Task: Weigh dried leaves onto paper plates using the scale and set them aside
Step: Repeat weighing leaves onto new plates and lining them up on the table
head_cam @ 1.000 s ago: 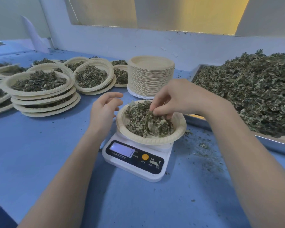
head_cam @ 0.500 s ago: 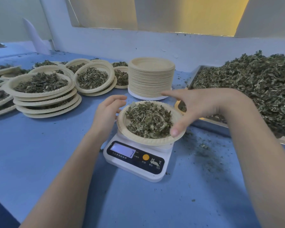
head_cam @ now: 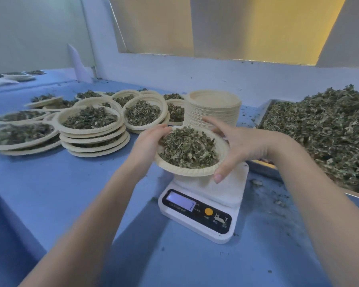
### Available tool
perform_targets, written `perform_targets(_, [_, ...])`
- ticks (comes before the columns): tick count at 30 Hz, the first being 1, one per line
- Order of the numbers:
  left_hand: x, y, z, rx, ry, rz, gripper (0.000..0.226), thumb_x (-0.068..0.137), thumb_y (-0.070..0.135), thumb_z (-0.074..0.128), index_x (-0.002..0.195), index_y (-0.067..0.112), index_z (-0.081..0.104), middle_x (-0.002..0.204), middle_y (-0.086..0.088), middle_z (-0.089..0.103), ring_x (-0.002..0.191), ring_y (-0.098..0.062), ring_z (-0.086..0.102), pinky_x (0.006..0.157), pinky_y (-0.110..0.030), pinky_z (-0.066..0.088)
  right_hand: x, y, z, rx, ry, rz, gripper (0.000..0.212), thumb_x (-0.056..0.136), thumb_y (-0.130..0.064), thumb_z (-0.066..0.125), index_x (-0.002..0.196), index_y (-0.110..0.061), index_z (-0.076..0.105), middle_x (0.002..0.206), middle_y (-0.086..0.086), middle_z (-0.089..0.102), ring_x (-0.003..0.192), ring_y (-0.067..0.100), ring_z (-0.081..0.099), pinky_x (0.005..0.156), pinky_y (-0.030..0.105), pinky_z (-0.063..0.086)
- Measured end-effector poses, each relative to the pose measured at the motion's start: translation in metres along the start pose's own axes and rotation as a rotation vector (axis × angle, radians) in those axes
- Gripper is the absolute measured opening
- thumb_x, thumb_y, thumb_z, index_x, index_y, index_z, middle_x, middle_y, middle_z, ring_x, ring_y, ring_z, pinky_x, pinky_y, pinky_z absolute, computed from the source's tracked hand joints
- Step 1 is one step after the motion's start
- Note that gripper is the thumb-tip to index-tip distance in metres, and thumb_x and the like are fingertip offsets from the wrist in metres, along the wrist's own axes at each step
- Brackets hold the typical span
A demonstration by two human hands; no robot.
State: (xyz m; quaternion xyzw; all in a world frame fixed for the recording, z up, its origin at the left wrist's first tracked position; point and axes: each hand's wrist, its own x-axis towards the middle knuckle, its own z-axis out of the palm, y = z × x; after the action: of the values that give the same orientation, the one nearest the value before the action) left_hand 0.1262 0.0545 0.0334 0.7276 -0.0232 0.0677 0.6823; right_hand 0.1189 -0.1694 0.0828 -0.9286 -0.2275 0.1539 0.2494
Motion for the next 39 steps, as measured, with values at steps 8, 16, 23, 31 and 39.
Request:
perform_targets(8, [0.046,0.039,-0.133,0.081,0.284,-0.041,0.038,0.089,0.038,0.053,0.117,0.013,0.06,0.121,-0.012,0.061,0.105,-0.028,0.059,0.094,-0.042,0.047,0.13,-0.1,-0.012,-0.058,0.004,-0.287,0.133,0.042,-0.053,0.086,0.15,-0.032,0.011,0.156,-0.015,0.017,0.142,0.005,0.019,0.112,0.023,0.018])
perform_targets(16, [0.102,0.021,-0.21,0.224,0.384,-0.009,0.031,0.094,0.033,0.047,0.122,0.025,0.059,0.12,0.005,0.048,0.102,-0.012,0.048,0.089,-0.031,0.037,0.239,-0.136,0.006,0.0,-0.076,-0.348,0.136,0.039,-0.057,0.083,0.151,-0.035,0.009,0.157,-0.013,0.015,0.142,0.008,0.018,0.112,0.027,0.02])
perform_targets(23, [0.133,-0.014,-0.23,0.306,0.443,0.001,0.031,0.095,0.021,0.046,0.121,0.021,0.063,0.121,0.005,0.057,0.09,-0.002,0.053,0.098,-0.034,0.04,0.288,-0.127,0.02,0.004,-0.126,-0.34,0.133,0.042,-0.052,0.086,0.15,-0.039,0.01,0.157,-0.015,0.016,0.14,0.002,0.017,0.107,0.021,0.02])
perform_targets(31, [0.126,-0.032,-0.222,0.346,0.399,-0.023,0.033,0.097,0.032,0.04,0.127,0.029,0.055,0.128,0.009,0.052,0.101,-0.011,0.052,0.083,-0.026,0.04,0.29,-0.118,0.023,-0.049,-0.174,-0.269,0.138,0.047,-0.044,0.089,0.152,-0.032,0.0,0.158,-0.013,0.01,0.143,0.007,0.013,0.107,0.021,0.016])
perform_targets(39, [0.105,0.026,-0.208,0.612,0.466,0.067,0.042,0.095,0.035,0.045,0.136,0.031,0.047,0.143,0.004,0.045,0.129,-0.018,0.041,0.097,-0.033,0.031,0.25,-0.136,-0.004,-0.08,-0.094,-0.309,0.131,0.054,-0.05,0.087,0.151,-0.038,0.0,0.158,-0.013,0.012,0.143,0.011,0.017,0.112,0.03,0.021])
